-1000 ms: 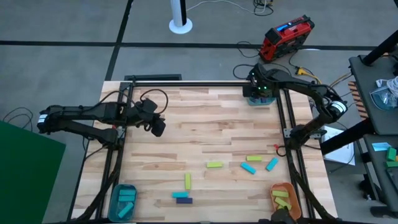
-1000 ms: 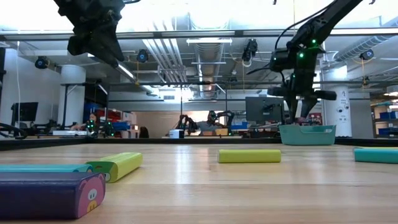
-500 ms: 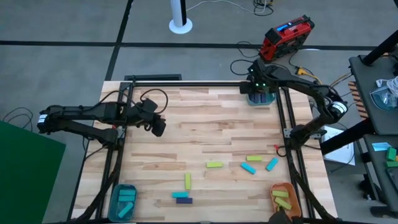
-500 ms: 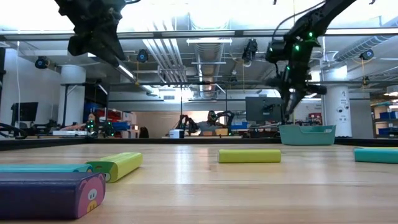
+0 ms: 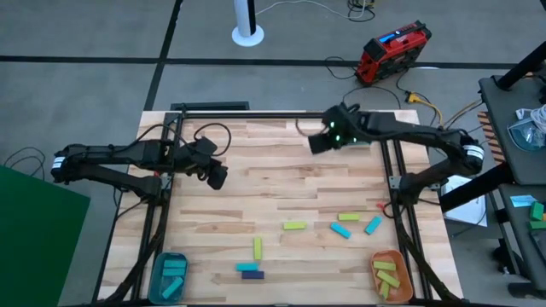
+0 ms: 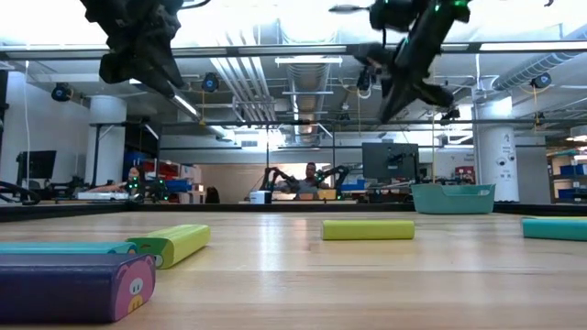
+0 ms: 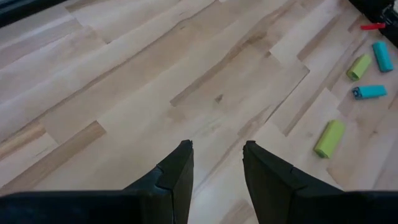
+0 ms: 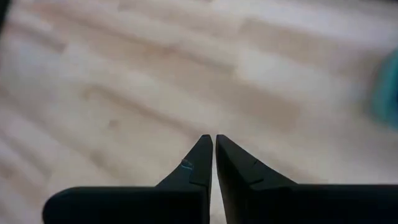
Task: Sort blocks
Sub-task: Put the green block into the orange bin, then put the light blue block into the bottom blue bin
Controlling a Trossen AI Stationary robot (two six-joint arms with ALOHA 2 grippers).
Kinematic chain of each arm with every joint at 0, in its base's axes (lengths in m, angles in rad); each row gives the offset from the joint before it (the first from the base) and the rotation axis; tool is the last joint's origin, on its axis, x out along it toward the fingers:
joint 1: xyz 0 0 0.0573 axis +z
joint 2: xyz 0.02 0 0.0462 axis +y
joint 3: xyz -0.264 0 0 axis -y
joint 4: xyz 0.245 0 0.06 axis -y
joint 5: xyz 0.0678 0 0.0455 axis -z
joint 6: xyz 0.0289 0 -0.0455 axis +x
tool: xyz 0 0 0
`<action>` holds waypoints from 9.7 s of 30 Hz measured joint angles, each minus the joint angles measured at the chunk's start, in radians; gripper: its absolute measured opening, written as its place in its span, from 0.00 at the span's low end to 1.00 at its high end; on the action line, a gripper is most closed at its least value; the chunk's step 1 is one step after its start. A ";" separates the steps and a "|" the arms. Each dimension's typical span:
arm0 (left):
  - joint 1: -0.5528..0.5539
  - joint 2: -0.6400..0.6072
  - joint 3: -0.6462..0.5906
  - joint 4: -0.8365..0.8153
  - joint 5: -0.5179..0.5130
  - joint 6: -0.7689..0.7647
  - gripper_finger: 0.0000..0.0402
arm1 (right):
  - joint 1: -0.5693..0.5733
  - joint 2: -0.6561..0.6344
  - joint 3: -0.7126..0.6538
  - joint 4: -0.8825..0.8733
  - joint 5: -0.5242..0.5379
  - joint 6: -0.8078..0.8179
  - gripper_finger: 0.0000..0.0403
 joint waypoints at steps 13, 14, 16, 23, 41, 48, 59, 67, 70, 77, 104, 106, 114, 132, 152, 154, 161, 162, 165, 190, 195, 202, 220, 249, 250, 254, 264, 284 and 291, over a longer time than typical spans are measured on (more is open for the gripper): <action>-0.026 0.000 0.000 0.000 0.201 -0.200 0.29 | 0.300 -0.007 -0.001 -0.052 0.001 0.065 0.03; -0.039 0.000 0.000 0.001 0.201 -0.249 0.29 | 0.300 -0.007 -0.001 -0.071 0.005 0.057 0.03; -0.071 0.004 0.000 0.010 0.202 -0.337 0.29 | 0.300 -0.007 -0.001 -0.099 0.024 0.028 0.03; -0.265 0.111 0.000 0.198 0.148 -0.674 0.29 | 0.277 -0.028 -0.002 -0.159 0.058 -0.093 0.03; -0.517 0.570 0.314 0.035 0.142 -1.070 0.29 | 0.273 -0.118 -0.003 -0.158 0.065 -0.238 0.03; -0.517 0.734 0.485 -0.165 0.152 -1.139 0.30 | 0.273 -0.118 -0.003 -0.158 0.065 -0.259 0.03; -0.516 0.926 0.559 -0.153 0.158 -1.160 0.44 | 0.273 -0.123 -0.003 -0.167 0.065 -0.277 0.03; -0.515 1.026 0.637 -0.139 0.159 -1.149 0.50 | 0.273 -0.124 -0.003 -0.166 0.065 -0.284 0.03; -0.514 1.067 0.654 -0.145 0.176 -1.149 0.50 | 0.273 -0.124 -0.003 -0.166 0.065 -0.284 0.03; -0.515 1.119 0.656 -0.116 0.199 -1.156 0.50 | 0.273 -0.124 -0.003 -0.166 0.065 -0.289 0.03; -0.516 1.129 0.651 -0.108 0.182 -0.861 0.18 | 0.273 -0.123 -0.003 -0.166 0.001 -0.286 0.03; -0.515 1.099 0.651 -0.133 0.155 -0.784 0.18 | 0.273 -0.123 -0.003 -0.166 -0.037 -0.266 0.03; -0.511 0.987 0.652 -0.232 -0.093 -0.339 0.18 | 0.274 -0.123 -0.003 -0.156 -0.141 -0.040 0.03; -0.326 0.712 0.593 -0.039 -0.463 0.528 0.18 | 0.348 -0.112 -0.003 0.339 -0.054 0.134 0.13; -0.229 0.688 0.600 0.076 -0.285 0.660 0.18 | 0.357 0.071 0.096 0.370 -0.108 0.144 0.58; -0.229 0.688 0.600 0.078 -0.285 0.660 0.18 | 0.357 0.094 0.115 0.367 -0.108 0.133 0.59; -0.229 0.688 0.604 0.085 -0.249 0.649 0.18 | 0.357 0.148 0.169 0.358 -0.108 0.117 0.50; -0.229 0.688 0.604 0.084 -0.249 0.640 0.18 | 0.359 0.153 0.172 0.358 -0.109 0.117 0.47; -0.229 0.688 0.607 0.085 -0.248 0.623 0.20 | 0.364 0.160 0.178 0.358 -0.112 0.118 0.38; -0.222 0.668 0.620 -0.027 -0.273 0.606 0.46 | 0.406 0.072 0.283 -0.271 -0.139 0.001 0.13; -0.222 0.653 0.620 -0.128 -0.244 0.604 0.47 | 0.526 0.056 0.323 -0.488 -0.214 -0.048 0.13; -0.222 0.595 0.613 -0.193 -0.115 0.605 0.46 | 0.795 0.044 0.296 -0.607 -0.244 -0.152 0.13; -0.237 0.369 0.589 -0.259 -0.059 0.565 0.46 | 1.357 0.054 0.094 -0.481 -0.226 0.109 0.13; -0.237 0.307 0.589 -0.414 -0.060 0.532 0.46 | 1.399 0.055 -0.020 -0.363 -0.218 0.233 0.19; -0.237 0.307 0.589 -0.414 -0.060 0.535 0.46 | 1.392 0.055 -0.012 -0.362 -0.208 0.267 0.18; -0.237 0.309 0.589 -0.408 -0.060 0.542 0.46 | 1.337 0.055 0.020 -0.355 -0.137 0.360 0.11; -0.237 0.343 0.589 -0.352 -0.061 0.543 0.46 | 1.036 0.050 0.045 -0.338 0.161 0.287 0.02; -0.242 0.453 0.589 -0.218 -0.043 0.368 0.46 | 0.749 -0.169 0.001 -0.104 0.343 -0.001 0.02; -0.304 0.476 0.589 -0.270 0.141 0.314 0.46 | 0.725 -0.204 -0.001 -0.160 0.347 -0.049 0.02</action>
